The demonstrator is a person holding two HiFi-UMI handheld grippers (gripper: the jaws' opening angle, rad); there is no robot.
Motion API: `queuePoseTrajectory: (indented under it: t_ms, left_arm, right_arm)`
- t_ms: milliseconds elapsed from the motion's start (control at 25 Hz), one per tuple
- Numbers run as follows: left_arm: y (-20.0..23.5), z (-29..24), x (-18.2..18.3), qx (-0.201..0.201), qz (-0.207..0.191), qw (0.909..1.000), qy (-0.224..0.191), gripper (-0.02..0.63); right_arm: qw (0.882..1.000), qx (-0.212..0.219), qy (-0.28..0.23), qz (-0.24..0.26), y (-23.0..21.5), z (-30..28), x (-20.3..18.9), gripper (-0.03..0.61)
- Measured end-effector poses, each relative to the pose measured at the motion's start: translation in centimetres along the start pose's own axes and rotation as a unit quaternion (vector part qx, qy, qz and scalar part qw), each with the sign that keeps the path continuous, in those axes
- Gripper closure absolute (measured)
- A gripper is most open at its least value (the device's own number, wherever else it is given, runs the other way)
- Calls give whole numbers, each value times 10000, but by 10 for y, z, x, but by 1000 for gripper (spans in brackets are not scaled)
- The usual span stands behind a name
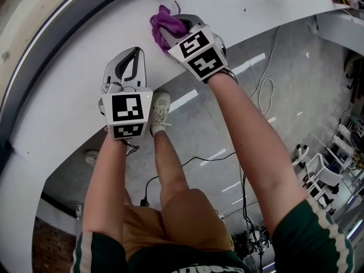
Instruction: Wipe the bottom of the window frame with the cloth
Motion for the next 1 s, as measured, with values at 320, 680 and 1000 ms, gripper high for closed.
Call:
queuePoseTrajectory:
  t_ms: [320, 680, 1000]
  left_arm:
    - [-12, -1, -2, 16, 49, 10000, -9, 604]
    - [-16, 10, -7, 55, 142, 9999, -40, 606]
    - [-3, 37, -22, 168, 283, 9994, -114, 606]
  right_arm:
    - [10000, -39, -6, -45, 6, 21, -24, 482]
    - [9996, -189, 21, -221, 8, 24, -29, 482]
    - [9978, -587, 86, -307, 13, 21, -27, 482]
Point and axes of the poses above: the fingertips, and each gripper's own axes: z backward along the fingers, y to its left, x out of its top, the point moved 5 cm from there along z, backward along the fingers, and after that the axes turned 11 degrees about -x, right-handed, at the moved point
